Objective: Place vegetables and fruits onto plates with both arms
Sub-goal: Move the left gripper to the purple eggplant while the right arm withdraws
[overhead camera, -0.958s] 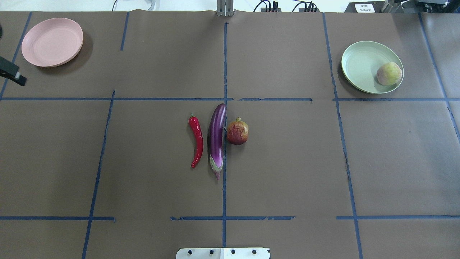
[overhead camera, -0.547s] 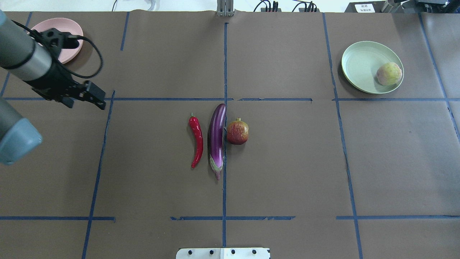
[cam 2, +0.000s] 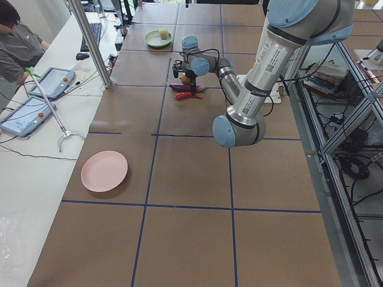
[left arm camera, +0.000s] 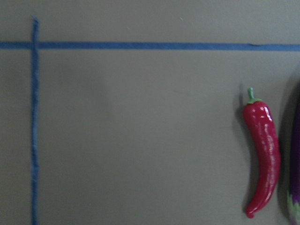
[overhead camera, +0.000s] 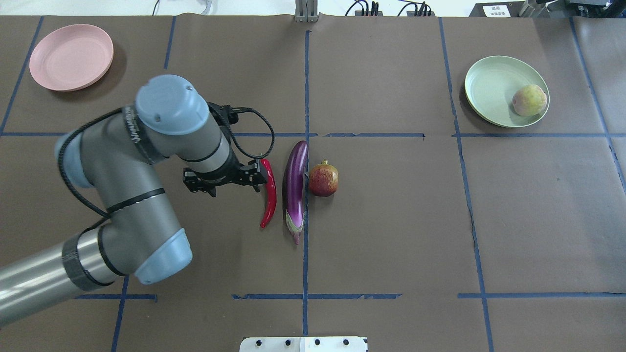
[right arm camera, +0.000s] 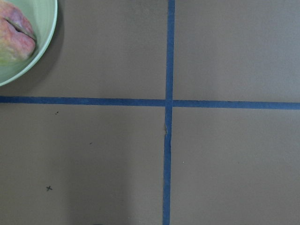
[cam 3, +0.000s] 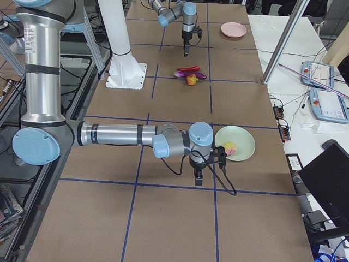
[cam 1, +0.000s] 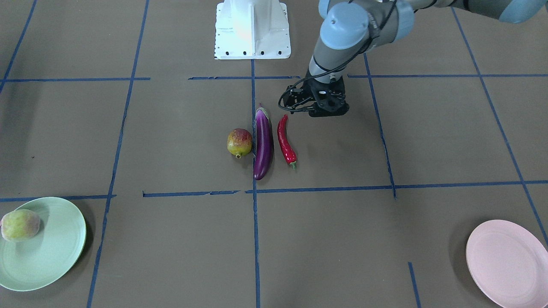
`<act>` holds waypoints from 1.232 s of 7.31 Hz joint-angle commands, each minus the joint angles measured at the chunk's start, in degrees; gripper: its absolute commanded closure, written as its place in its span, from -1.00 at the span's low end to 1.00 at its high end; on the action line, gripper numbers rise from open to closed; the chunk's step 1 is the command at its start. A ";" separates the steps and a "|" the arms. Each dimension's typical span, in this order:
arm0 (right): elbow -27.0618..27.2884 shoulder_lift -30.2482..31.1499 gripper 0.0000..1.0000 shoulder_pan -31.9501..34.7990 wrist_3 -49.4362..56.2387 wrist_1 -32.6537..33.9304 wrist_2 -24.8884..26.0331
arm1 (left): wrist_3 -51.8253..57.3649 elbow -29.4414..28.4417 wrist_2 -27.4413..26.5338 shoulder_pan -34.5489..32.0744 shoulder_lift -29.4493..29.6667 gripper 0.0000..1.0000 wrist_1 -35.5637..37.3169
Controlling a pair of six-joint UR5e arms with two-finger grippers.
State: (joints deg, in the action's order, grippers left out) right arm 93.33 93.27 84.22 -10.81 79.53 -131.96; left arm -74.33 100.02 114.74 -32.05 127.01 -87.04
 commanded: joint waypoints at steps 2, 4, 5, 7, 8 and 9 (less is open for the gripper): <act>0.01 -0.02 -1.00 -0.02 0.00 0.02 0.04 | -5.56 -13.41 -6.80 5.41 10.08 -0.93 -2.33; 0.09 -0.02 -1.00 -0.02 0.08 -0.07 0.04 | -5.48 -17.82 -6.81 5.94 10.18 -0.79 -7.69; 0.09 -0.02 -1.00 0.06 0.00 -0.07 0.04 | -5.56 -17.75 -6.81 5.94 10.19 -0.66 -7.71; 0.35 -0.02 -1.00 0.06 0.00 -0.07 0.04 | -5.65 -17.49 -6.81 6.29 10.19 -0.21 -7.71; 0.44 -0.02 -1.00 -0.02 0.00 -0.07 0.04 | -5.65 -17.31 -6.81 6.29 10.19 0.16 -7.71; 0.45 -0.02 -1.00 0.06 0.00 -0.07 0.04 | -5.65 -17.05 -6.81 6.29 10.27 0.24 -7.71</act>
State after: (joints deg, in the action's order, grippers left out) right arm 93.71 93.24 84.24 -10.81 79.46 -131.92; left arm -79.98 82.64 107.92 -25.79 137.17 -94.69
